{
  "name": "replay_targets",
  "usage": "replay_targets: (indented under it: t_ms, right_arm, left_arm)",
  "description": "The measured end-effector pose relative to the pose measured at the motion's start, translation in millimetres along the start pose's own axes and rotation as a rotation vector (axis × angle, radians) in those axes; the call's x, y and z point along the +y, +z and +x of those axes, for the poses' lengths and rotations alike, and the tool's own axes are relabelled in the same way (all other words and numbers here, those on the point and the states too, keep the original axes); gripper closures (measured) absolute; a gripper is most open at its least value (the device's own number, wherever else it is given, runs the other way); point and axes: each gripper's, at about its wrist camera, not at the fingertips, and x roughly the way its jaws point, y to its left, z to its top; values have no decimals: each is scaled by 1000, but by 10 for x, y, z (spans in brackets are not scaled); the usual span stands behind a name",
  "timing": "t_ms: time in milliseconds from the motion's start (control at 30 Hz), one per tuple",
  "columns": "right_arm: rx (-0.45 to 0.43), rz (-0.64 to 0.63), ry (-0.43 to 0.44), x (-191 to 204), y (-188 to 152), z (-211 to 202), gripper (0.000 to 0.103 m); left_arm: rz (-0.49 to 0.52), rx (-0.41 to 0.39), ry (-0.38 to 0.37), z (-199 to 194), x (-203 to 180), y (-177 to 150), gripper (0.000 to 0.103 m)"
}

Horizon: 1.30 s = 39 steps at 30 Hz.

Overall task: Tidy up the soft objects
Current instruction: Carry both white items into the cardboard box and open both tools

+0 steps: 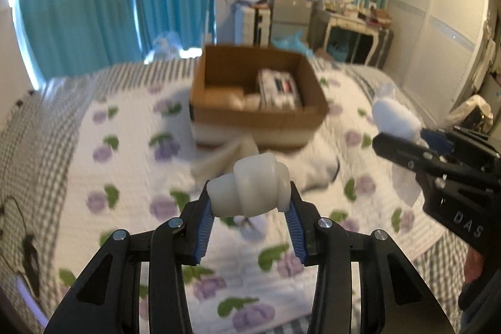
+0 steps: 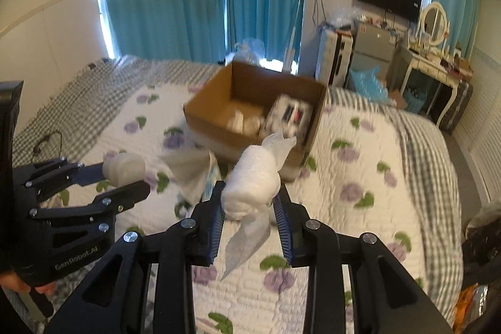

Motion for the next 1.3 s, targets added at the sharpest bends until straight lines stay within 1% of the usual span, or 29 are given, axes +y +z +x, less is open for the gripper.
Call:
replay_targets:
  t_ms: [167, 333, 433, 533, 633, 700, 733, 900, 1000, 1067, 1167, 1233, 1300]
  right_arm:
    - [-44, -25, -7, -16, 311, -80, 73]
    - [-74, -32, -20, -80, 623, -50, 73]
    - [-86, -32, -27, -146, 784, 22, 73]
    - [-92, -36, -47, -213, 945, 172, 73]
    - [-85, -16, -28, -314, 1065, 378, 73]
    - [-67, 2, -14, -395, 1141, 566, 73]
    - [-58, 4, -15, -410, 1177, 664, 73]
    - [-4, 9, 0, -515, 1305, 1220, 73]
    - [23, 18, 11, -577, 1320, 1547, 73]
    - [34, 24, 9, -605, 1295, 1727, 73]
    - [47, 41, 10, -673, 1264, 1911, 73]
    - [50, 49, 10, -711, 1260, 1969, 73]
    - [46, 52, 8, -737, 1264, 1991, 73]
  left_arm:
    - [20, -72, 15, -85, 5, 397, 62]
    - [27, -106, 15, 0, 33, 748, 62]
    - [31, -116, 15, 136, 60, 919, 62]
    - [75, -121, 34, 316, 49, 1080, 62]
    - [111, -114, 47, 559, 55, 1204, 61]
    - [133, -99, 61, 741, 48, 1240, 61]
    - [137, -87, 57, 862, 57, 1245, 61]
    - [117, -32, 31, 1358, 131, 1288, 61]
    - [135, -23, 48, 1589, 139, 1277, 61]
    - [139, -10, 44, 1711, 145, 1266, 60]
    - [128, -3, 32, 1827, 179, 1248, 56]
    - [117, -12, 22, 1847, 186, 1253, 53]
    - [99, -1, 19, 1866, 197, 1270, 50]
